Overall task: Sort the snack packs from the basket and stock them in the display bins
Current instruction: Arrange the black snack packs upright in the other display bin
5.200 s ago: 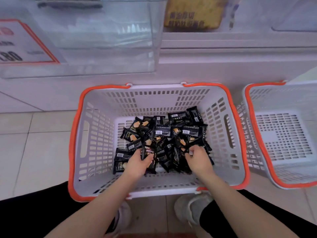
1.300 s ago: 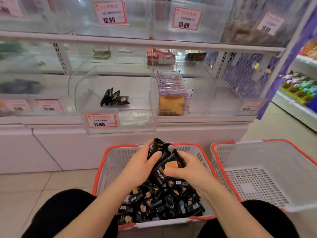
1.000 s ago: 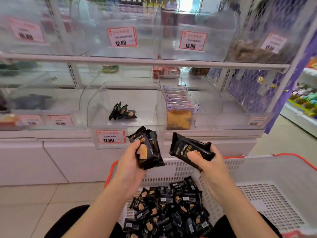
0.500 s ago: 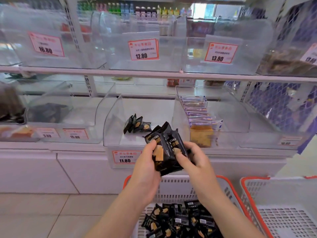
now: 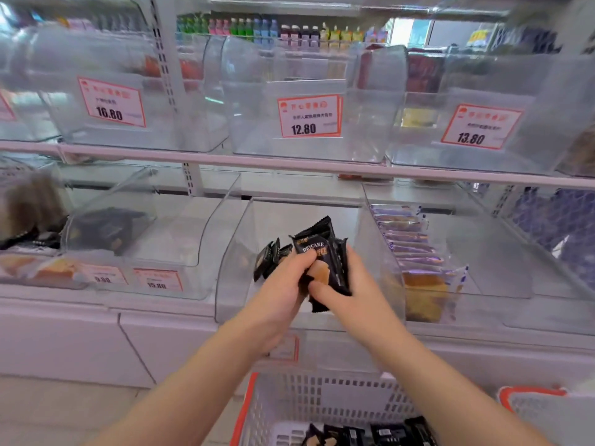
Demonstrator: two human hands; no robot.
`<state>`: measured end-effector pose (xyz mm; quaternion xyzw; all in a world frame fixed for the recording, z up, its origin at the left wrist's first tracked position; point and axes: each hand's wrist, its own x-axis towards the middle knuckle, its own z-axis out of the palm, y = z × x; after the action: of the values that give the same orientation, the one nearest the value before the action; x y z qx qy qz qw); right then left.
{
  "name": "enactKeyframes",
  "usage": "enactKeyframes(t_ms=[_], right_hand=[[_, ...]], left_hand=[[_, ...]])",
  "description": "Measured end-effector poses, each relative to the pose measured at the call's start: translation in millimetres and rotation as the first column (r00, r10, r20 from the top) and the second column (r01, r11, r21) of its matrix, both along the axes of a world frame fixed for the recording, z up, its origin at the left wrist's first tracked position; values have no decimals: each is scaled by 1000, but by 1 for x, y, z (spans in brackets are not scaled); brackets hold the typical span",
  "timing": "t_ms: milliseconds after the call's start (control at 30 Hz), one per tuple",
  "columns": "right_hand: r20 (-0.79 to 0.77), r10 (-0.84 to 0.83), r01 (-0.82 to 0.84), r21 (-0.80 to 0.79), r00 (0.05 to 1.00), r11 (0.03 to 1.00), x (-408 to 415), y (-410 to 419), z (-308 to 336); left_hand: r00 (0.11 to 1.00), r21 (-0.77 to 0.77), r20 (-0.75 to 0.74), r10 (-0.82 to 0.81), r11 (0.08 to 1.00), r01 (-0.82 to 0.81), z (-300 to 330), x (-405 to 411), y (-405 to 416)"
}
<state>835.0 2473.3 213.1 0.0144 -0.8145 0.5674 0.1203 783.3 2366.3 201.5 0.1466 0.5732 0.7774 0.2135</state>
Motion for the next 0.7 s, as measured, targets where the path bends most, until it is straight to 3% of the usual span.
enactKeyframes(t_ms=[67,100,167,200,267,367,433,500,700], right_hand=[[73,-79,79,5,994,997,-19,11,-1],[142,-133,136,-5,981,991,-29,17,-3],[333,-188,247,-146,924,958,-48,30,-11],[426,-177,298,-234,887,925,-57,34,-15],[543,-181,383,-286,820,879,-74,39,-24],[568,-318,427,-66,759,902,-103,40,-43],[507,-444,435,144,739,889,-119,39,-54],[469,-517,417,307,716,856,-130,40,-63],[480,-531,271,509,698,817,-150,42,-77]], left_hand=[[998,-296,-46,-44,955,29,1,-24,-4],[996,-466,-64,-59,885,22,-1,-35,-5],[962,-752,-238,-130,652,-98,-11,-57,-2],[899,-832,-377,-225,509,-221,-17,-69,1],[708,-856,-515,-484,252,-451,-27,-86,10],[534,-822,-366,-762,-5,-569,-37,-107,24],[482,-802,-274,-832,-79,-592,-43,-118,33],[429,-796,-241,-870,-76,-600,-51,-128,37],[392,-749,-101,-914,-189,-635,-58,-143,33]])
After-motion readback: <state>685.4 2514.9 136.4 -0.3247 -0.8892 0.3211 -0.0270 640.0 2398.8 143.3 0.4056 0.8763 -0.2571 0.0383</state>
